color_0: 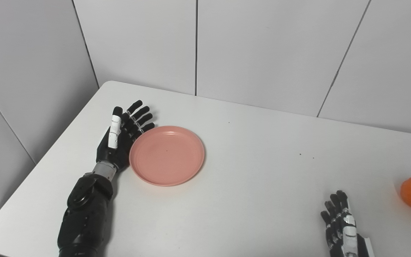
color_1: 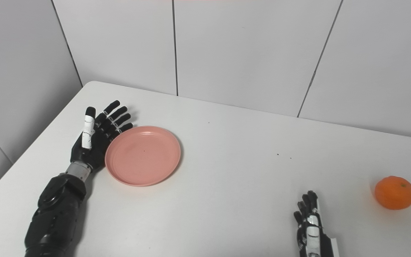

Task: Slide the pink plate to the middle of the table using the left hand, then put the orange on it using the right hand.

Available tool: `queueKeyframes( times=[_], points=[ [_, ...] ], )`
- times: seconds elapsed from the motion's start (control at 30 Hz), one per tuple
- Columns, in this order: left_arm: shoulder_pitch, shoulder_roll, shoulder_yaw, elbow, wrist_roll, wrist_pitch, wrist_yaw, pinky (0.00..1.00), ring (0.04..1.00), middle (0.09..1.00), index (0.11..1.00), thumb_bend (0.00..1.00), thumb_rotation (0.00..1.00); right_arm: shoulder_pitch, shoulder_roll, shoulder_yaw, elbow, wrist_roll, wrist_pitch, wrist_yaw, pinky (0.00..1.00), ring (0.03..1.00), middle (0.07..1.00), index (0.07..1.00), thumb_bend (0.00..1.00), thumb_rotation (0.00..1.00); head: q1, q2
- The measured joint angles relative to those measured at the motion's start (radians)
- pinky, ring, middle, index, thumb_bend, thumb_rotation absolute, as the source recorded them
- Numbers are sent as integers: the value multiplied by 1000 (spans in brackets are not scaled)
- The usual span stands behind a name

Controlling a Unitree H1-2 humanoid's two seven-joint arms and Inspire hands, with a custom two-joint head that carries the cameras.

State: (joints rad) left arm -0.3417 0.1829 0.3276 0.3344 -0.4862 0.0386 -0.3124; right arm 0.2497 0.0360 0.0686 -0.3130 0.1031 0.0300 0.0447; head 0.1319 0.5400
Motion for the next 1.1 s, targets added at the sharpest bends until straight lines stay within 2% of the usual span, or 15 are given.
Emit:
queueKeyframes(
  times=[0.1, 0.3, 0.5, 0.67, 0.83, 1.1],
  points=[
    [0, -19, -9, -10, 13, -9, 29, 834, 865, 847, 824, 927, 756, 0, 0, 2, -3, -3, 5, -2, 1000, 998, 1000, 1000, 740, 1000, -6, 2],
    [13, -78, -26, -55, 80, -27, 134, 951, 900, 881, 845, 922, 761, 0, 2, 10, -6, -11, 8, -15, 1000, 997, 1000, 1000, 736, 1000, -15, 5],
    [19, -117, -55, -84, 155, -33, 204, 972, 905, 894, 843, 970, 769, 0, 4, 17, -8, -15, 12, -21, 1000, 990, 1000, 1000, 731, 1000, -35, 14],
    [28, -129, -82, -106, 181, -27, 229, 958, 908, 891, 841, 979, 787, 0, 5, 26, -10, -27, 14, -26, 1000, 992, 1000, 1000, 746, 1000, -54, 21],
    [42, -136, -108, -126, 183, -14, 239, 945, 890, 875, 791, 955, 782, 0, 7, 38, -16, -40, 23, -37, 1000, 987, 1000, 1000, 760, 1000, -83, 35],
    [46, -135, -131, -158, 180, 40, 245, 925, 886, 878, 850, 945, 809, -1, 11, 65, -22, -49, 33, -63, 1000, 966, 989, 980, 761, 1000, -161, 60]
  ],
)
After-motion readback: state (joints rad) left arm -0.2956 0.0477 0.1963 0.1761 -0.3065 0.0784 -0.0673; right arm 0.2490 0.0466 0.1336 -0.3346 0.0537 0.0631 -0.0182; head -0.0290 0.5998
